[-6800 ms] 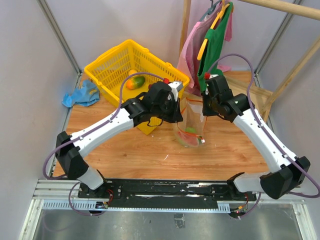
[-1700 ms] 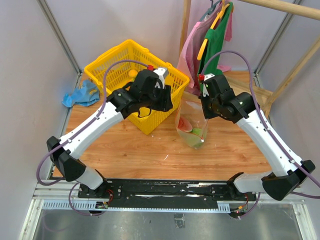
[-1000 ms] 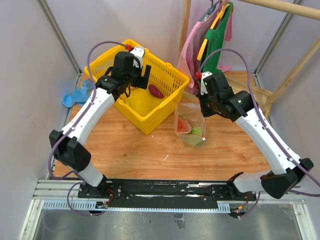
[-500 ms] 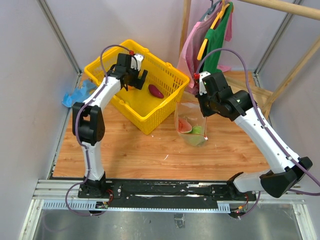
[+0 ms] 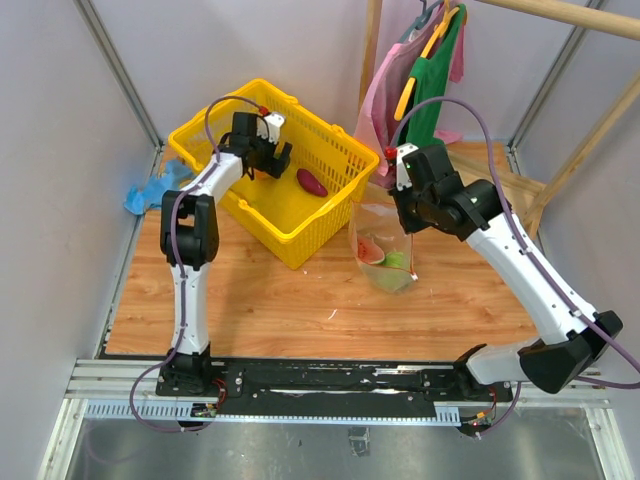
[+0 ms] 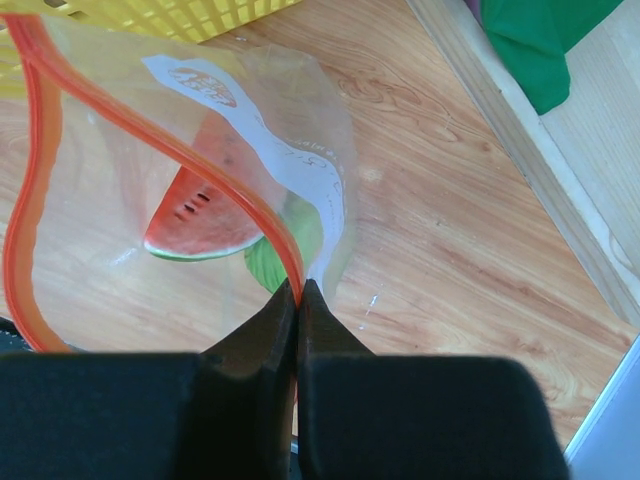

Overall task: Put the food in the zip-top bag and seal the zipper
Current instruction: Pick up the fake fruit from the bin.

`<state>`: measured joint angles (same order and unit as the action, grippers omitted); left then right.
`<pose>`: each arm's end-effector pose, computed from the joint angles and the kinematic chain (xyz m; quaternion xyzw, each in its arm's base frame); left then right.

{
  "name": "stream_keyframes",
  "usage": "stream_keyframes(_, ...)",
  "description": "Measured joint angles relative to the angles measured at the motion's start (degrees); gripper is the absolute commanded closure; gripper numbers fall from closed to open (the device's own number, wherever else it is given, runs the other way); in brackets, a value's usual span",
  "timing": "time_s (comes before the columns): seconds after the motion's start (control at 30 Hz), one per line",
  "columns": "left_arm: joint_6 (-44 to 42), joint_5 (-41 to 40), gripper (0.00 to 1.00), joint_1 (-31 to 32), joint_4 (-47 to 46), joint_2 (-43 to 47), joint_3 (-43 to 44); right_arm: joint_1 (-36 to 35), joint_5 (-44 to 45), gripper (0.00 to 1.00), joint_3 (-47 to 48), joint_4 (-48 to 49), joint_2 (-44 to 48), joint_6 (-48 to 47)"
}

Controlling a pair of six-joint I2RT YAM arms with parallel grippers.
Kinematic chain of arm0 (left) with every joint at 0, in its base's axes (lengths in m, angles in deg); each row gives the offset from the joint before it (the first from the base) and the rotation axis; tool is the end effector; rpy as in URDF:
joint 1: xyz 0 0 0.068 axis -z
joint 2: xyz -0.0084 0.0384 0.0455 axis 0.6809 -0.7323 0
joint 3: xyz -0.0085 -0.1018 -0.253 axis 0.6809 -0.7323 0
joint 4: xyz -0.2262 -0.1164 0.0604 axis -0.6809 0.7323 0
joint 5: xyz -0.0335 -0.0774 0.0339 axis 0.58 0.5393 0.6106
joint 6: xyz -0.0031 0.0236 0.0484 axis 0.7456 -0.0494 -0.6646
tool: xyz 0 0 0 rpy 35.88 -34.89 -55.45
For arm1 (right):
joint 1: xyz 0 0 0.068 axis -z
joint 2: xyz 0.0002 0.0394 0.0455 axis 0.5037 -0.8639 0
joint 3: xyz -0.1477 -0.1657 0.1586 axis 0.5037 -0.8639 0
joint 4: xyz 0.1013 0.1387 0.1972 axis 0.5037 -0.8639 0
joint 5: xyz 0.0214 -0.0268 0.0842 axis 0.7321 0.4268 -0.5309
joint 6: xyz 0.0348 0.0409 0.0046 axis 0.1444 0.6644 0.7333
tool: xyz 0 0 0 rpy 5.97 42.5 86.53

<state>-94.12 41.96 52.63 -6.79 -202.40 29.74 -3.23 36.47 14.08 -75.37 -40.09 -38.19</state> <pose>0.5142 -0.0937 0.2224 0.2547 0.8607 -0.0357 0.4394 0.2257 0.1445 0.4038 -0.1890 0.8978 0.0882 0.3880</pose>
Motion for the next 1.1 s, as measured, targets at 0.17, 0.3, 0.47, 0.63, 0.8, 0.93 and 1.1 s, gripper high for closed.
stream_keyframes(0.17,-0.1,1.7,0.05,-0.2,-2.5,-4.4,2.8,0.0,-0.9,0.99,0.0,0.0,-0.9,0.0)
stream_keyframes(0.3,0.5,3.7,0.16,-0.3,-3.0,-7.2,3.6,0.0,-1.2,0.99,0.0,0.0,-1.1,0.0)
stream_keyframes(0.47,1.4,6.0,0.45,-0.2,-1.6,-8.4,3.6,0.0,-1.5,0.99,0.0,0.0,-1.1,0.0)
stream_keyframes(0.63,1.4,8.2,0.69,-0.3,-1.6,-8.1,2.8,0.0,-1.5,0.99,0.0,0.0,-1.1,0.0)
stream_keyframes(0.8,1.6,9.6,0.80,-0.3,-0.7,-4.7,-1.3,0.0,-1.5,0.99,0.0,0.0,-1.1,0.0)
stream_keyframes(0.93,2.4,10.4,0.85,-0.3,-0.3,0.2,-5.9,0.0,-1.5,0.99,0.0,0.0,-1.0,0.1)
stream_keyframes(1.1,3.7,11.6,0.87,-0.3,-0.3,8.4,-10.7,0.0,-1.8,0.99,0.0,0.0,-0.5,0.3)
